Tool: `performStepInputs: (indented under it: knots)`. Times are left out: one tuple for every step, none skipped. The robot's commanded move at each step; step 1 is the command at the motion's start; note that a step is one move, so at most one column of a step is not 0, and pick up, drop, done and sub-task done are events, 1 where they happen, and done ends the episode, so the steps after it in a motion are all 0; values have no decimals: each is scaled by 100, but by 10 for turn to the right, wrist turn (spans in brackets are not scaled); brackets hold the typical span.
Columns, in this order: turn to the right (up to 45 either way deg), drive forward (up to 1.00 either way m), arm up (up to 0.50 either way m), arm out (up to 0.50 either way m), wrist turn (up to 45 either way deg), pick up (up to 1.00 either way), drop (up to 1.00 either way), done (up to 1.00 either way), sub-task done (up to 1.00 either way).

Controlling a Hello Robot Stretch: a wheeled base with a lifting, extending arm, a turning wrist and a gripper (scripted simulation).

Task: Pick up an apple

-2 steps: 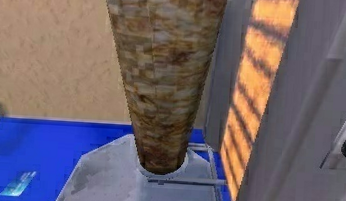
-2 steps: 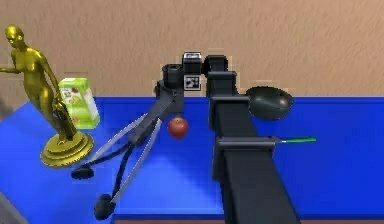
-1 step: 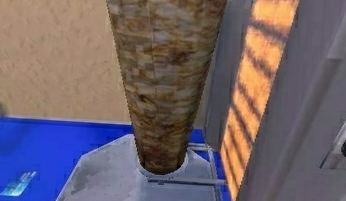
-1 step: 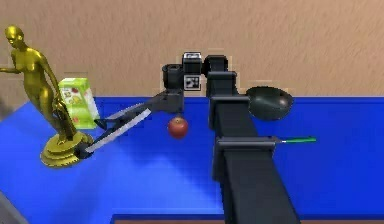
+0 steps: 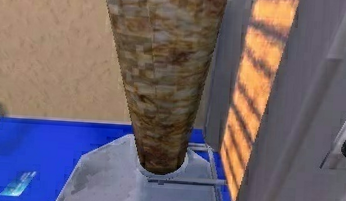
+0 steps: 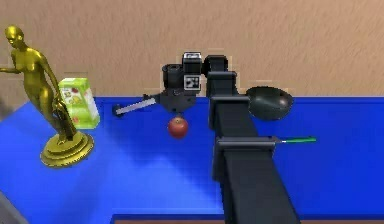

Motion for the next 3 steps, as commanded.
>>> performStepInputs:
  knots:
    - [0, 0, 0, 0, 390, 0, 0, 0, 0]
    - [0, 0, -12, 0, 0, 0, 0, 0, 0]
    - [0, 0, 0, 0, 0, 100, 0, 0, 0]
